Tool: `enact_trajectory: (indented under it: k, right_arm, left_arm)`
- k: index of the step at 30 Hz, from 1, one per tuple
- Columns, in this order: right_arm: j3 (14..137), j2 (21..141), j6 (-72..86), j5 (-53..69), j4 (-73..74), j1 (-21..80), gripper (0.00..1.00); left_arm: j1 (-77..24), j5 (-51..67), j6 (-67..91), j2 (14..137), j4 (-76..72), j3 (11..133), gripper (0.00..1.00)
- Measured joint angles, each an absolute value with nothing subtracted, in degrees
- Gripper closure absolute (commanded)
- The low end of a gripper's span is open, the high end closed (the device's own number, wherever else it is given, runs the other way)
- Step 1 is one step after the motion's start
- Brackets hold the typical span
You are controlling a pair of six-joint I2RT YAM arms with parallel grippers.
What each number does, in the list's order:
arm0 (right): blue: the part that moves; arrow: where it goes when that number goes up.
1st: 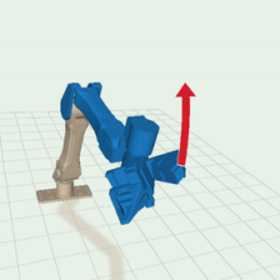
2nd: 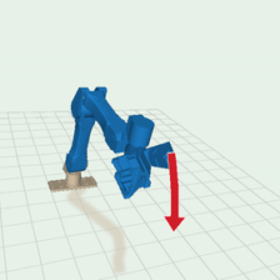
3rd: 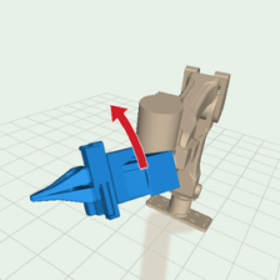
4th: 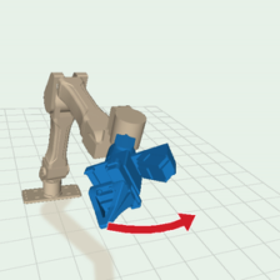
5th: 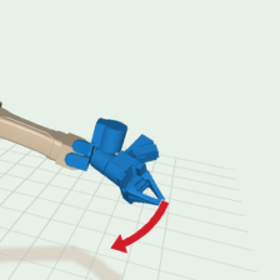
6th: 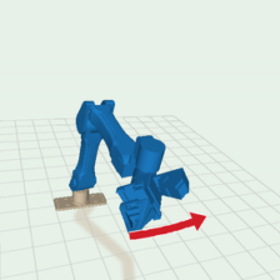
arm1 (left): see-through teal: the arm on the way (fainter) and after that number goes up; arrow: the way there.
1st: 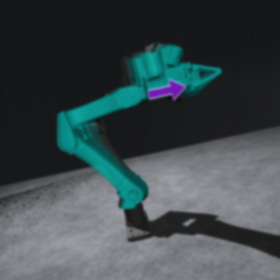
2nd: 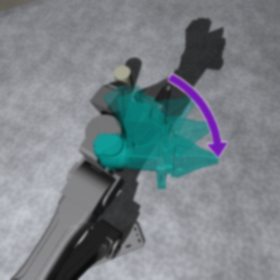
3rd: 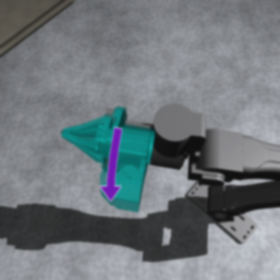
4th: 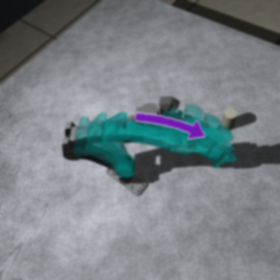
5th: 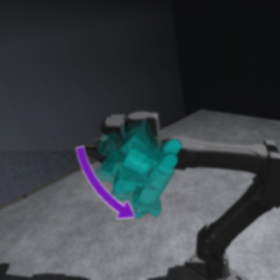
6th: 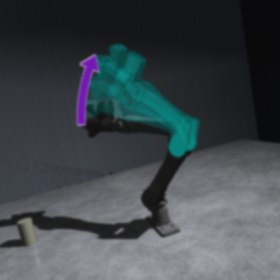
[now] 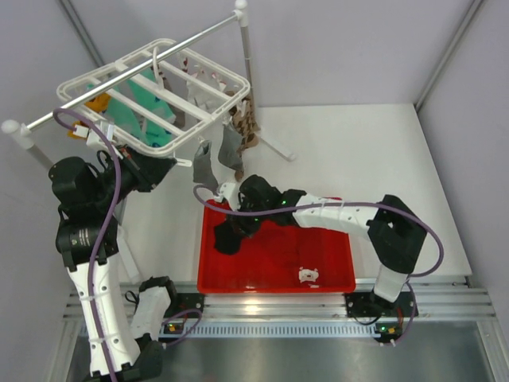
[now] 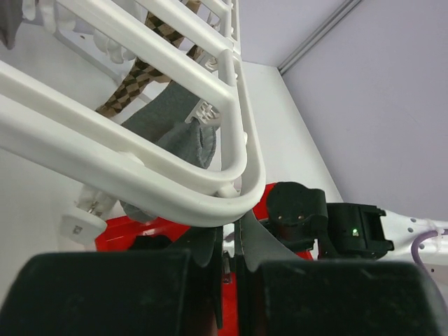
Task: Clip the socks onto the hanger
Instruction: Pick up the sock from the bin.
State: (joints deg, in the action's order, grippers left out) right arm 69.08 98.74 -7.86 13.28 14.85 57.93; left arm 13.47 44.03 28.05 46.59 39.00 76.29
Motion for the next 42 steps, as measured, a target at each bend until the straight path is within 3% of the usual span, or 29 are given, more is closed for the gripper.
enact_trajectory:
  k: [16,19,20,23,30,42]
  right_arm:
    - [76.29,111.09,-5.87,13.30,12.23,62.46,0.59]
    - [76.97,112.44,-6.15,13.15,13.56,62.48,0.73]
    - [77.45,113.06,-6.28,13.10,14.02,62.48,0.83]
    - [78.08,113.62,-6.63,13.15,15.05,62.46,1.00]
    - [77.97,110.21,-7.46,13.96,20.56,62.46,1.00]
    - [76.47,89.23,-10.94,17.41,26.33,60.66,1.00]
  left_arm:
    - [13.47,43.68,28.18,46.22,38.92,75.50,1.00]
    - [13.47,43.59,28.18,46.22,38.89,75.40,1.00]
    - [13.47,43.59,28.18,46.22,38.87,75.33,1.00]
    - [13.47,43.40,28.16,46.00,38.79,75.13,1.00]
    - [13.47,43.00,28.14,45.52,38.65,74.63,1.00]
    - [13.47,42.94,28.18,45.47,38.57,74.46,1.00]
